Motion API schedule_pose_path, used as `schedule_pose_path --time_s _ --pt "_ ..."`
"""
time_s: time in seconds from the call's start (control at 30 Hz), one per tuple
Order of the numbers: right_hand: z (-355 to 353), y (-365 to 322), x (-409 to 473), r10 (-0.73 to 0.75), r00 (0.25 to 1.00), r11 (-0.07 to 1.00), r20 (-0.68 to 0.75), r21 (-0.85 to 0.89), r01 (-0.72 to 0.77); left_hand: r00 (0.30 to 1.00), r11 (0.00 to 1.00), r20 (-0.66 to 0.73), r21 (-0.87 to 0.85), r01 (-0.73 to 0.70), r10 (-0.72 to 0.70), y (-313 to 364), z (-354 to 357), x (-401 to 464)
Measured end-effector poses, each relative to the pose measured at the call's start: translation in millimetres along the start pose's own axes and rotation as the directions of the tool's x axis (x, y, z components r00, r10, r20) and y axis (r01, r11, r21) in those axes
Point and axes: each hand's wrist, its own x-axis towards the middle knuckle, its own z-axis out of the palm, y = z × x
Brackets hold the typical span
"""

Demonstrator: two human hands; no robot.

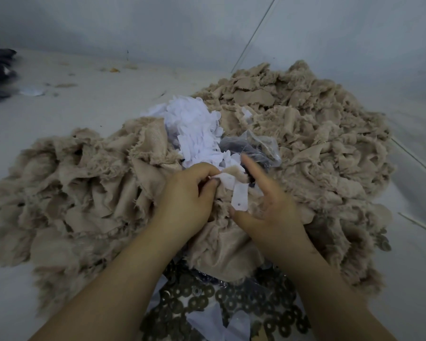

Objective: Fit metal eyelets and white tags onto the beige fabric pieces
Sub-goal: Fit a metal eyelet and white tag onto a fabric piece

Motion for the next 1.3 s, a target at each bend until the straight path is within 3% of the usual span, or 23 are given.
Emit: schedule_pose_path --time_s 0.13,0.27,0.43,0.6,0.77,0.83,0.93,1.03,1.13,1.3 --pt "-0.2 1.3 -0.8 0.028 0.999 0.998 -0.046 0.059 -0.025 0.994 0.979 -0.007 -0.171 0.109 -0.112 1.8 -1.0 2.4" --pt "-3.0 2.8 -1.2 0.066 0.997 0.993 -0.047 0.106 -0.061 0.986 0.888 0.036 -0.431 0.161 -0.161 13.1 -2.1 -2.3" --pt "-4.6 4.4 -3.3 0.066 0.995 0.994 -0.078 0.088 -0.059 0.963 0.823 -0.002 -0.52 0.23 -0.271 22.7 -0.2 -7.0" --pt "-5.7 1.5 -5.1 0.038 0.996 0.985 -0.077 0.172 -0.024 0.99 0.978 -0.056 -0.172 0.116 -0.127 22.6 2.5 -11.5" --pt "-4.6 6.2 -4.4 0.05 0.994 0.995 -0.1 0.088 -0.042 0.996 0.99 0.024 -0.114 0.088 -0.086 19.9 2.5 -12.2" --pt "-5.6 6.3 -4.3 0.061 0.992 0.997 -0.11 0.062 -0.054 0.994 0.974 0.01 -0.201 0.106 -0.106 17.0 1.4 -9.9" --pt "-10.9 5.2 -2.3 0.038 0.997 0.999 -0.063 0.009 -0.038 0.965 0.825 0.15 -0.5 0.262 -0.216 17.3 -4.1 -7.4" --pt "-13.2 5.2 -0.4 0.063 0.998 0.995 -0.011 0.075 -0.062 0.881 0.631 0.443 -0.639 0.44 -0.165 14.4 -14.0 -3.9" --pt "-12.8 1.0 -1.0 0.061 0.998 0.99 -0.021 0.131 -0.058 0.782 0.639 0.597 -0.533 0.555 -0.181 14.2 -16.3 -4.0" --pt "-10.6 -1.6 -3.9 0.028 0.999 0.996 -0.015 0.081 -0.027 0.771 0.621 0.551 -0.493 0.609 -0.318 13.5 -12.2 -3.2"
